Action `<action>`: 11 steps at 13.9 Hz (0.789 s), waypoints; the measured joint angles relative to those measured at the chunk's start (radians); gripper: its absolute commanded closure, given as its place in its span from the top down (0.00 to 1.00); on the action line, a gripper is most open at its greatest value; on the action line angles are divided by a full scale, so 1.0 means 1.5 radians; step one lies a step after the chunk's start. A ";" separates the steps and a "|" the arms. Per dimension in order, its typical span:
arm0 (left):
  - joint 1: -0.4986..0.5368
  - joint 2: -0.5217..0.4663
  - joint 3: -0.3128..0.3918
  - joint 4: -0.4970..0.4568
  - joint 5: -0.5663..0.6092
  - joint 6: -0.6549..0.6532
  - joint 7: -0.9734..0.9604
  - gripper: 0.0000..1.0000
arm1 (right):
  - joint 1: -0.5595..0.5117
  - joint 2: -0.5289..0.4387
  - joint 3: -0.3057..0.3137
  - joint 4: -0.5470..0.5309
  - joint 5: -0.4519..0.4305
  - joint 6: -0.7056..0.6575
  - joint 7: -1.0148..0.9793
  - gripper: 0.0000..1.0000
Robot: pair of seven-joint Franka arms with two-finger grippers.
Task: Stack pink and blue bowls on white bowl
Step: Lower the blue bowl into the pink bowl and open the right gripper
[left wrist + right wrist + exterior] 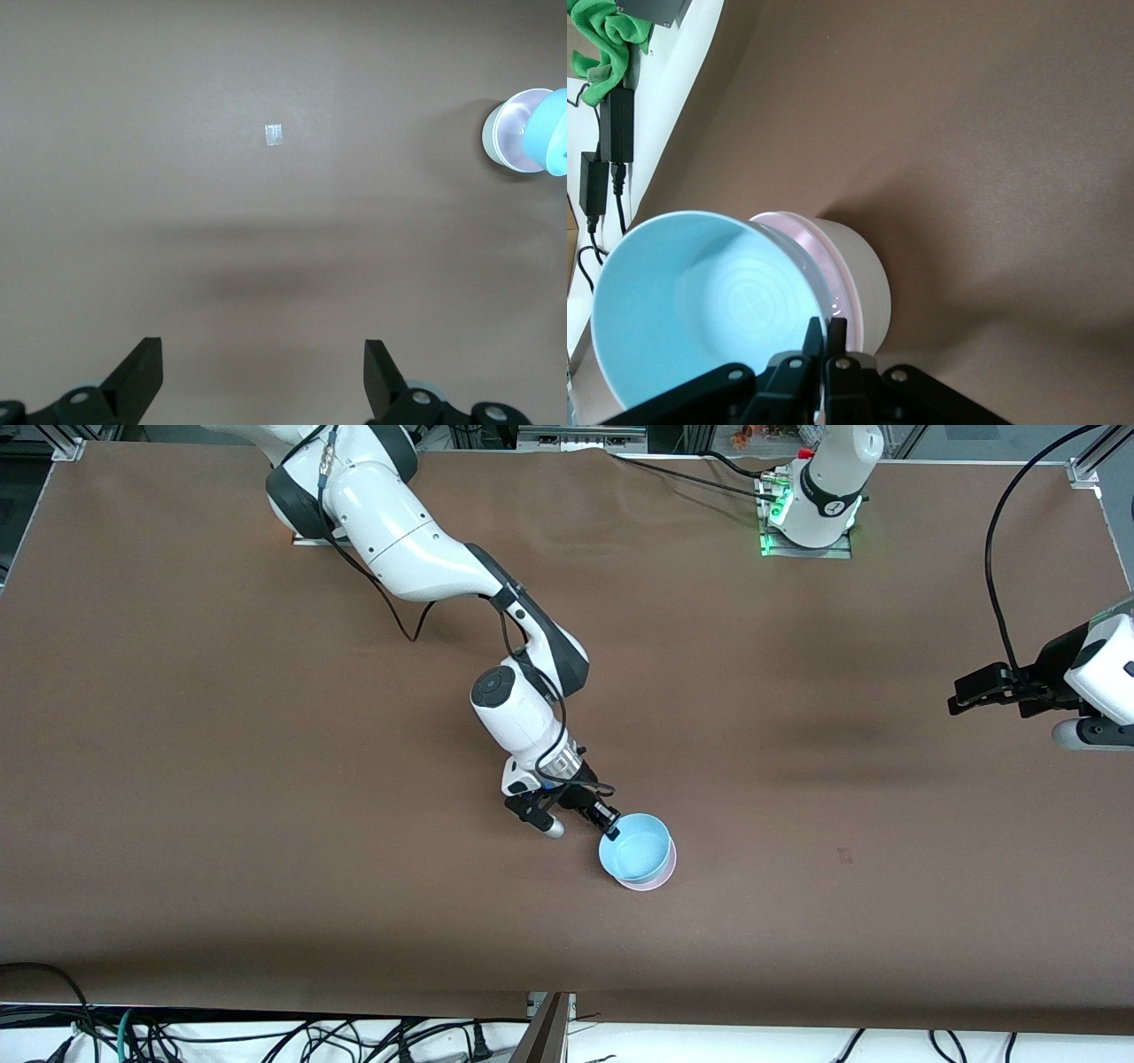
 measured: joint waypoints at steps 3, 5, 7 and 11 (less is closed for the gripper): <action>0.000 0.000 0.000 0.000 0.000 0.000 0.000 1.00 | 0.000 0.000 -0.001 0.000 -0.005 -0.007 -0.003 0.06; 0.000 0.000 0.000 0.000 0.000 0.000 0.000 1.00 | 0.000 0.000 -0.001 0.000 -0.017 -0.018 -0.004 0.06; 0.000 0.000 0.000 0.000 0.000 0.000 0.000 1.00 | 0.000 0.000 -0.001 0.000 -0.020 -0.022 -0.005 0.06; 0.000 0.000 0.000 0.000 0.000 0.000 0.000 1.00 | 0.001 0.000 -0.001 0.000 -0.022 -0.030 -0.006 0.12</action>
